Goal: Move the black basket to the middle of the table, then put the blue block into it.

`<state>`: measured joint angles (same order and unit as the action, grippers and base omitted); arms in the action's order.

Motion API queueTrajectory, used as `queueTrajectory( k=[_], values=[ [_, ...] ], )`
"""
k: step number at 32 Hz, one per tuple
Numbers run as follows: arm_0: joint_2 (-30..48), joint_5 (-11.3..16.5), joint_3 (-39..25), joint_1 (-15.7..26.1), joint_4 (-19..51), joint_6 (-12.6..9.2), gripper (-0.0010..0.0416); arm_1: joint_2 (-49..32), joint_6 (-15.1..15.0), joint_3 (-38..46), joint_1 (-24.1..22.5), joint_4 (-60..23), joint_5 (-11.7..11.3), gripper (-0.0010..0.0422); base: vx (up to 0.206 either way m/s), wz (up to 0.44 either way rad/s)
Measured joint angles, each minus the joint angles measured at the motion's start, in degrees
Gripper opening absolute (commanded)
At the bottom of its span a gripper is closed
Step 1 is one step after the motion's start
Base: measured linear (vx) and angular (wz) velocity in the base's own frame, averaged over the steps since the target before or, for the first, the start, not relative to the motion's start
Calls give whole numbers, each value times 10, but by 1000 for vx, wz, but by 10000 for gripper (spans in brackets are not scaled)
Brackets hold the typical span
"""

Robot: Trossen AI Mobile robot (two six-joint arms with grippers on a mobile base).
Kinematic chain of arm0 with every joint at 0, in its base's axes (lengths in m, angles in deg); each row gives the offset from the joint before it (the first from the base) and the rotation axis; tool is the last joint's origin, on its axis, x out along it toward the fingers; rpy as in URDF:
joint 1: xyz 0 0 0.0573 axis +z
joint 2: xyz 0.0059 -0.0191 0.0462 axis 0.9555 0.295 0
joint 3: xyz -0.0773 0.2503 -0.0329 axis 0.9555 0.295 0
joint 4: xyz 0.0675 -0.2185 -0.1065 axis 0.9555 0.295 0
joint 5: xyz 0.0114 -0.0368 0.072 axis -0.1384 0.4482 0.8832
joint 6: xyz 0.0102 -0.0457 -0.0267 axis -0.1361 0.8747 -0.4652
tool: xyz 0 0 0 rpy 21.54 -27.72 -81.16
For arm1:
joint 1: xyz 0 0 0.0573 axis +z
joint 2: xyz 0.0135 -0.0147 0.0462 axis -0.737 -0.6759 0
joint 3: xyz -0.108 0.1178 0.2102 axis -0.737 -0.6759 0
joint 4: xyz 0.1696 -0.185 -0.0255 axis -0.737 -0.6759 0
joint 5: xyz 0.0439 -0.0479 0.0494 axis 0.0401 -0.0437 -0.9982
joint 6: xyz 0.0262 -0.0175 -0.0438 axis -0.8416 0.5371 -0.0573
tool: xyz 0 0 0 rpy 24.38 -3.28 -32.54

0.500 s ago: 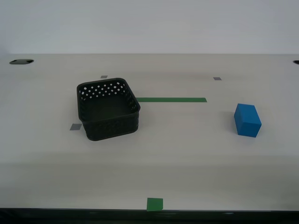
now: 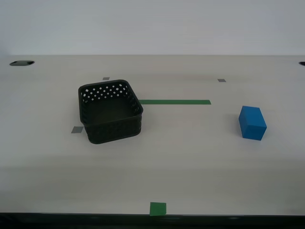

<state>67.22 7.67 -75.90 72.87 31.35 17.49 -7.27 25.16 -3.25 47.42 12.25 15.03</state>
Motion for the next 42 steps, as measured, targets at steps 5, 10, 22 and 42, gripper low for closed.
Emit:
queueTrajectory(
  k=[5,10,22,42],
  values=[
    [0,0,0,0,0,0,1,0,0,0,0,0,0,0,0,0],
    [0,0,0,0,0,0,1,0,0,0,0,0,0,0,0,0],
    [0,0,0,0,0,0,1,0,0,0,0,0,0,0,0,0],
    [0,0,0,0,2,-5,1,-1,68,130,-2,-223,78,0,0,0]
  ],
)
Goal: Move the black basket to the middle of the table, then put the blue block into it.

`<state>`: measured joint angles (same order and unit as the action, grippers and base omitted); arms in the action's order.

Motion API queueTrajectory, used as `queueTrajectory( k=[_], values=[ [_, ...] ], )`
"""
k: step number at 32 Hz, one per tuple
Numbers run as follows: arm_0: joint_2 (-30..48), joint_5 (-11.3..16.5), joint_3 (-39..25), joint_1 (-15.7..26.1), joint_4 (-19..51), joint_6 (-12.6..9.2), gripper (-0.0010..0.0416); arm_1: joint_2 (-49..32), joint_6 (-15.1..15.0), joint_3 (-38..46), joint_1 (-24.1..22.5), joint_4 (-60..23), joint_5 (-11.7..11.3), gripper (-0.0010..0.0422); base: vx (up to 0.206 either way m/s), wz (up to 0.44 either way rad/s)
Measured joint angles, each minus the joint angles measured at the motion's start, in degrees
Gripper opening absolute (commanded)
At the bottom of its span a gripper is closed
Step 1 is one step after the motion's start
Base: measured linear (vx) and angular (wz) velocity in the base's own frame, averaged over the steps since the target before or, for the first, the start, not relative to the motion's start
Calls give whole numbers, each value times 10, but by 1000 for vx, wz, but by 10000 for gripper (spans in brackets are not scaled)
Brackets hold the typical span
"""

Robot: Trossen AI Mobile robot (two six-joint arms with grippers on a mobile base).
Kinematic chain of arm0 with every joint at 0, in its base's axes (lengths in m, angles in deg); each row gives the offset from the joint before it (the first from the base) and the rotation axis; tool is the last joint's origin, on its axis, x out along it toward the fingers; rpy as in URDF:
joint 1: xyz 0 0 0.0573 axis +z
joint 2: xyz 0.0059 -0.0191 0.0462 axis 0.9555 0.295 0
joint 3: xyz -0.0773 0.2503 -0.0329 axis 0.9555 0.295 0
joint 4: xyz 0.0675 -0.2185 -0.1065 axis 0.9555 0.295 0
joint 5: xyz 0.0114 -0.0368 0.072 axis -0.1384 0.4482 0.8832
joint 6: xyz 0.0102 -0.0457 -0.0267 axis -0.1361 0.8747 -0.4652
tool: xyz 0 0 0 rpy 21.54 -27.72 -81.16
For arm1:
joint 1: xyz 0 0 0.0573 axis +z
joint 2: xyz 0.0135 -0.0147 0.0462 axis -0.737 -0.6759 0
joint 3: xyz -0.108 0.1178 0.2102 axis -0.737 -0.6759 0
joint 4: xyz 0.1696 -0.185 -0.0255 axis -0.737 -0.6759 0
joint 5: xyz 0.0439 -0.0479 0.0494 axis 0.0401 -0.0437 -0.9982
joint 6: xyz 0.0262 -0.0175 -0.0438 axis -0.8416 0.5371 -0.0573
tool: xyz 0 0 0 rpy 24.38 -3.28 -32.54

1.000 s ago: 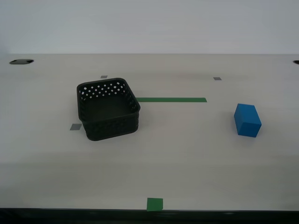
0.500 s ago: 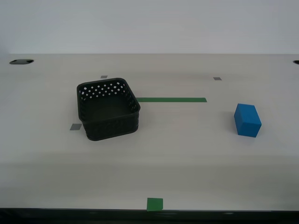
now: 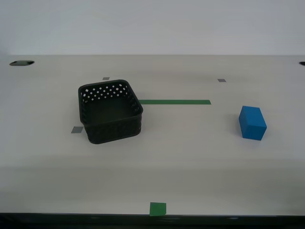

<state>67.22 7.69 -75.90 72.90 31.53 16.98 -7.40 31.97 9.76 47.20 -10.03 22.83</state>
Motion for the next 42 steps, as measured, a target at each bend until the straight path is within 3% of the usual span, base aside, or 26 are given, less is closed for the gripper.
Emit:
queueTrajectory(
  k=[6,10,19,24,30,34,37,42],
  values=[
    [0,0,0,1,22,-7,0,-8,-11,153,-10,-290,4,0,0,0],
    [0,0,0,2,36,-7,0,-7,-11,219,-11,-413,4,0,0,0],
    [0,0,0,4,43,-11,1,-72,30,222,-26,-575,3,0,0,0],
    [0,0,0,4,45,-13,0,-153,91,197,-56,-574,4,0,0,0],
    [0,0,0,4,52,-14,1,-263,121,189,-92,-574,4,0,0,0],
    [0,0,0,4,60,-14,0,-336,123,190,-121,-568,6,0,0,0],
    [0,0,0,4,63,-14,0,-388,144,188,-140,-557,36,0,0,0],
    [0,0,0,4,69,-14,1,-438,144,189,-156,-530,45,0,0,0]
  ],
)
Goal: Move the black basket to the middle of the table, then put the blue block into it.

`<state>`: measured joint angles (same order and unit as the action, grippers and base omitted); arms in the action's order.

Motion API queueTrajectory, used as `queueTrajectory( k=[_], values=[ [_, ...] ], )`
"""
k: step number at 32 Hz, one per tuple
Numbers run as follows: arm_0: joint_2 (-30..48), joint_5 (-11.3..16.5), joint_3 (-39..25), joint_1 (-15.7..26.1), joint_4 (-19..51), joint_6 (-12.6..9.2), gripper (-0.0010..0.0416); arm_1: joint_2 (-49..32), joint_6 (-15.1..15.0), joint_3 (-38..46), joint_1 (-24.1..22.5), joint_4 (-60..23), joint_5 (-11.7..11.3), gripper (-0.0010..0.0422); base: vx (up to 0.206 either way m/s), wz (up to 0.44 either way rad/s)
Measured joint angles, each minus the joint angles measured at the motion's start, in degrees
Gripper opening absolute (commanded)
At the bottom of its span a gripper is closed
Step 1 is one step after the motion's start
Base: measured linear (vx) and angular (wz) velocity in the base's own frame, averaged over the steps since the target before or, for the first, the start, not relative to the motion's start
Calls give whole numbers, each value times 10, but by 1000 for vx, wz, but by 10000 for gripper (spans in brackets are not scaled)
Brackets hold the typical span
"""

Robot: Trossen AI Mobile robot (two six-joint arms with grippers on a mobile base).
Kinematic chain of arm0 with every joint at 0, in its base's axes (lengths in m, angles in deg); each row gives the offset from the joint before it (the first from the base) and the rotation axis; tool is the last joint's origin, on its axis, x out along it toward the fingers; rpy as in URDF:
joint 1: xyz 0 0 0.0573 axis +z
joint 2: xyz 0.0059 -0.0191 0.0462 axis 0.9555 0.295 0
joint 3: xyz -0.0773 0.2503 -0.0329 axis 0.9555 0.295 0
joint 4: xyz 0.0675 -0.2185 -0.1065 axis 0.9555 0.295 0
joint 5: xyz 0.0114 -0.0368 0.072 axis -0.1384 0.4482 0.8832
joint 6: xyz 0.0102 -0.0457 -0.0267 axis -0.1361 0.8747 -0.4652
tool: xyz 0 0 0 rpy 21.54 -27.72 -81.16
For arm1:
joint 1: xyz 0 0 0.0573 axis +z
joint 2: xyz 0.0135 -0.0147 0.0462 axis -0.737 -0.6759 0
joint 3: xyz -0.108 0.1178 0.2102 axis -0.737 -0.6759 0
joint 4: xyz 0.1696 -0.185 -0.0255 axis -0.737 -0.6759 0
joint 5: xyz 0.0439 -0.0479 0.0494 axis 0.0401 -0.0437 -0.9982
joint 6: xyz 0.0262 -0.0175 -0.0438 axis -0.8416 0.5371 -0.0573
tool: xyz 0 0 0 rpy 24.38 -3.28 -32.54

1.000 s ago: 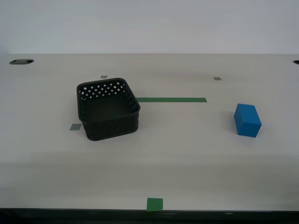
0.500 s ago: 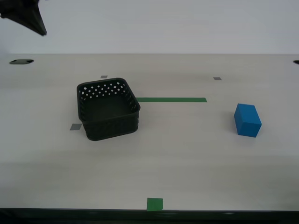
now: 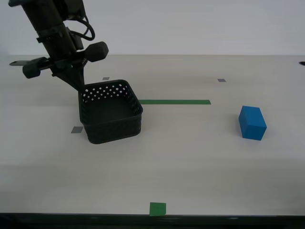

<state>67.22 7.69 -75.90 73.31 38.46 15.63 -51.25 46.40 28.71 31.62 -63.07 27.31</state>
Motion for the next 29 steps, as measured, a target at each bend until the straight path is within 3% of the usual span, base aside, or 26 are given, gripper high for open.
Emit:
queueTrajectory(
  k=[8,9,13,16,20,26,29],
  values=[
    [2,0,0,0,8,5,1,-11,0,0,1,7,-2,0,0,0],
    [2,0,0,0,8,5,0,-7,-2,5,0,-17,-23,0,0,0],
    [2,0,0,0,8,5,0,-6,-29,9,1,-64,-30,18,0,0],
    [2,0,0,0,8,5,0,-6,-37,11,1,-71,-32,56,0,0],
    [2,0,0,0,10,5,0,-6,-39,30,1,-69,-74,127,0,0],
    [2,0,0,0,10,5,1,-7,-25,46,1,-53,-76,282,0,0],
    [2,0,0,-1,14,5,0,-10,-22,46,0,-50,-73,330,0,0]
  ],
)
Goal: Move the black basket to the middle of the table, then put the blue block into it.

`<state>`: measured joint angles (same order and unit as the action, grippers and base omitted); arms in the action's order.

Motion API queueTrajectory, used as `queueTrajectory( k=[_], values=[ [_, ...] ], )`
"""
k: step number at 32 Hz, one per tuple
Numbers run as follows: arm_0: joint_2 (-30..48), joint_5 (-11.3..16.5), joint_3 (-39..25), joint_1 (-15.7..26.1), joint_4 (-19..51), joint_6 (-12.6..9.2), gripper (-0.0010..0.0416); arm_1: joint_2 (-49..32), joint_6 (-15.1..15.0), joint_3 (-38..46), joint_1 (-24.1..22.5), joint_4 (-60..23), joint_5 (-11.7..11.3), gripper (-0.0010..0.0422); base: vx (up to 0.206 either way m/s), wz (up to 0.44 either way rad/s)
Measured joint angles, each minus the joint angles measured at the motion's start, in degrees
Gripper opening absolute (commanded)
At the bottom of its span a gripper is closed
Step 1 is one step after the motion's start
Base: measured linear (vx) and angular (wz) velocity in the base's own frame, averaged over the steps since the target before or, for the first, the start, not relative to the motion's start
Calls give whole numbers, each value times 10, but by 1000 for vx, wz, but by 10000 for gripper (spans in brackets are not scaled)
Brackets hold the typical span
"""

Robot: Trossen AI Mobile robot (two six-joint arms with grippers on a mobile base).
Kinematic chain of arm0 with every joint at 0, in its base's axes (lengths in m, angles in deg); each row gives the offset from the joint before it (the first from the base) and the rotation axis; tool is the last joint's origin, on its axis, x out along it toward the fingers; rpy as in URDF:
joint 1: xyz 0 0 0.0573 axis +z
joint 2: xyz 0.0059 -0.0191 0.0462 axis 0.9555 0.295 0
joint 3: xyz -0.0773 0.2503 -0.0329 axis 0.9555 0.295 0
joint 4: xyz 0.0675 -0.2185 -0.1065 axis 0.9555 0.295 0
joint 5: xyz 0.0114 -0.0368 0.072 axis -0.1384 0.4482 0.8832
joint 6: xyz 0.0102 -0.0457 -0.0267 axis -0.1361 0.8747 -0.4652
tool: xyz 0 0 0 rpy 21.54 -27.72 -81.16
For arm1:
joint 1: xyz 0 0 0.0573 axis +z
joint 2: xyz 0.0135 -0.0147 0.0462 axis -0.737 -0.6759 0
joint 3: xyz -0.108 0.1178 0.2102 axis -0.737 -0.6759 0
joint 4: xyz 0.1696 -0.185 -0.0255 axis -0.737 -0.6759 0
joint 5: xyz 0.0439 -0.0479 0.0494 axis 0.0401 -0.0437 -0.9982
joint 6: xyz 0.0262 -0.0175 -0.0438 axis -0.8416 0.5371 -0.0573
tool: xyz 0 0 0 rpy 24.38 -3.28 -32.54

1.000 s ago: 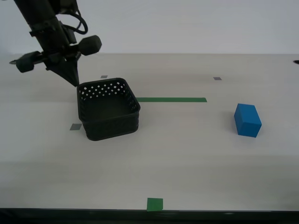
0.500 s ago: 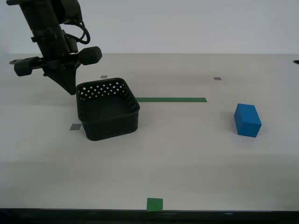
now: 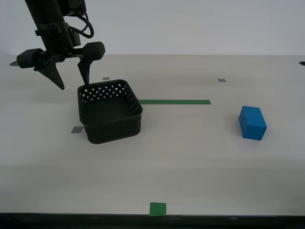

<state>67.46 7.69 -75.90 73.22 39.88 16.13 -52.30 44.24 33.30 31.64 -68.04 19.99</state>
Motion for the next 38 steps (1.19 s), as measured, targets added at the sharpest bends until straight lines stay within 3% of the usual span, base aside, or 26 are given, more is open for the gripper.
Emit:
queueTrajectory(
  k=[5,11,14,19,22,24,27,32,38],
  values=[
    [0,0,0,0,3,0,0,-21,6,0,0,8,12,359,0,0],
    [0,0,0,1,3,0,0,-88,5,0,-2,15,31,338,0,0],
    [0,0,0,0,3,0,0,-108,-15,-1,-3,20,32,320,0,0],
    [0,0,0,0,3,0,0,-116,-15,0,-3,35,31,247,0,0],
    [0,0,0,1,3,0,0,-116,-14,-1,-3,51,15,148,0,0],
    [0,0,0,1,3,0,0,-116,-14,0,-3,57,15,102,0,0],
    [0,0,0,0,3,0,0,-117,-14,0,-3,64,15,-8,0,0],
    [0,0,0,0,3,0,0,-118,-19,0,-4,77,18,-2,0,0],
    [0,0,0,0,3,0,0,-118,-14,17,-16,78,42,-2,0,0]
  ],
)
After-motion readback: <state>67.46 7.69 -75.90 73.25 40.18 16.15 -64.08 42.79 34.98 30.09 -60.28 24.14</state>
